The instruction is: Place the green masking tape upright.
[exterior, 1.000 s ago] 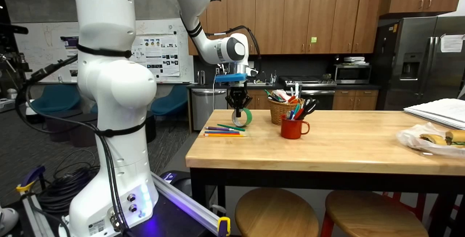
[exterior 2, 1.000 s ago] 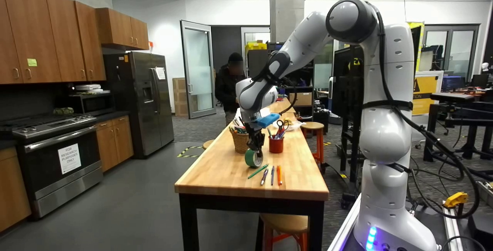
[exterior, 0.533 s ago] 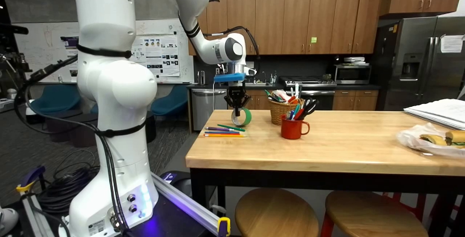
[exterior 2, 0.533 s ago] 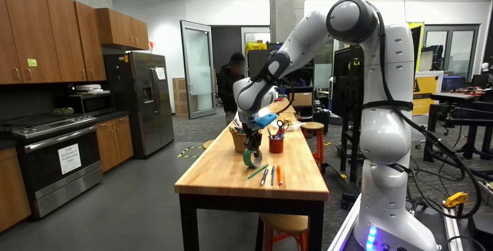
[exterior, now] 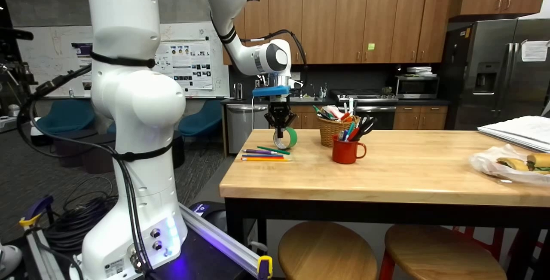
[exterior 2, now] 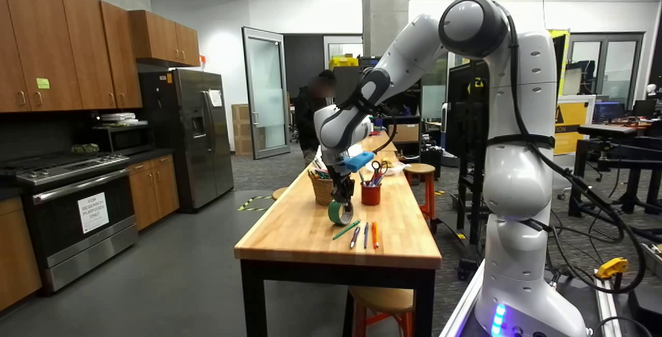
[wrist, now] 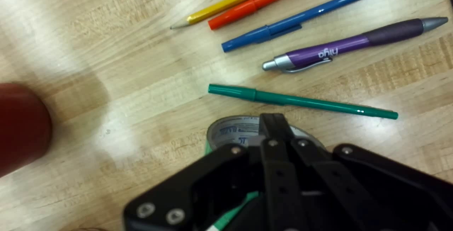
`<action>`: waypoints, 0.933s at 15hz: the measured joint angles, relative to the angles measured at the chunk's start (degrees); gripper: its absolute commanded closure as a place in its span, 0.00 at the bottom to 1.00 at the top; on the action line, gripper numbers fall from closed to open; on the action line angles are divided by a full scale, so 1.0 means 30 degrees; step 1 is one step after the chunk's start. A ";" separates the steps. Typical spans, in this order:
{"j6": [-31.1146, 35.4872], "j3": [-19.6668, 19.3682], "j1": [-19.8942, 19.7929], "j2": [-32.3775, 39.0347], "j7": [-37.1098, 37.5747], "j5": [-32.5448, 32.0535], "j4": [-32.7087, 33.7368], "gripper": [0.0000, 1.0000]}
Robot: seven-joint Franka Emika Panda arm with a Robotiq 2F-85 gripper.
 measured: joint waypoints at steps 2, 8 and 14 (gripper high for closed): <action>-0.0060 -0.0014 -0.0036 -0.0079 0.0007 0.0000 -0.0101 1.00; -0.0362 -0.0014 -0.0053 -0.1068 0.0321 0.0019 -0.0584 1.00; -0.0451 -0.0010 -0.0052 -0.2571 0.0901 0.0455 -0.1407 1.00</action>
